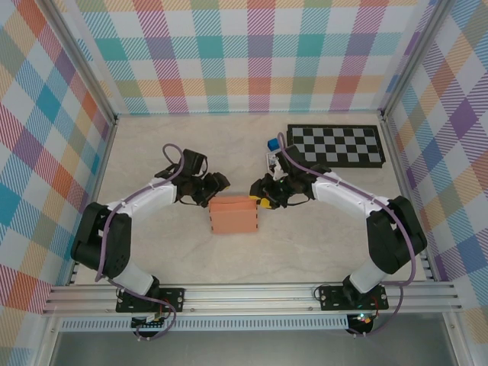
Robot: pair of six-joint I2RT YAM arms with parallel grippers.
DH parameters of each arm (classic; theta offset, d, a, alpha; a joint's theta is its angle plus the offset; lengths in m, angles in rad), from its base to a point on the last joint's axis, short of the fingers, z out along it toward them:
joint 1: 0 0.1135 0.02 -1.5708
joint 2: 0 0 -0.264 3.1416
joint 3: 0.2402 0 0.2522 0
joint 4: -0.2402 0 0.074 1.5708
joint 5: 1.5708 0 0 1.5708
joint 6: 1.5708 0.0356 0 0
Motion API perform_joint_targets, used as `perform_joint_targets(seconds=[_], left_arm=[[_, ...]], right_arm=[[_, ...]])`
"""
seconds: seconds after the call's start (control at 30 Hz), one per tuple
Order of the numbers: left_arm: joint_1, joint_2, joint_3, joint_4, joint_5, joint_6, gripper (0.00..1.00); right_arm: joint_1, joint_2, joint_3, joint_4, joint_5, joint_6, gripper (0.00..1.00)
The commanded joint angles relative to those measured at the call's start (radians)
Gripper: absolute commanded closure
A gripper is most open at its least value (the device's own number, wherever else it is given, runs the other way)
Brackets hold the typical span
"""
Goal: Fold the paper box
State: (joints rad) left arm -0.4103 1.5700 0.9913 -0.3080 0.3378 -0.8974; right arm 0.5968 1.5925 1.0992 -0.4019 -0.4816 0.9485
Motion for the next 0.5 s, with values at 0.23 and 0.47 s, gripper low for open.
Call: perform_joint_targets(seconds=[0.23, 0.47], left_arm=[[-0.037, 0.004, 0.057, 0.117, 0.019, 0.014, 0.38], [-0.039, -0.027, 0.049, 0.138, -0.003, 0.019, 0.4]], right_arm=[[0.024, -0.024, -0.021, -0.05, 0.052, -0.064, 0.63], [0.025, -0.007, 0.013, -0.05, 0.062, -0.103, 0.63]])
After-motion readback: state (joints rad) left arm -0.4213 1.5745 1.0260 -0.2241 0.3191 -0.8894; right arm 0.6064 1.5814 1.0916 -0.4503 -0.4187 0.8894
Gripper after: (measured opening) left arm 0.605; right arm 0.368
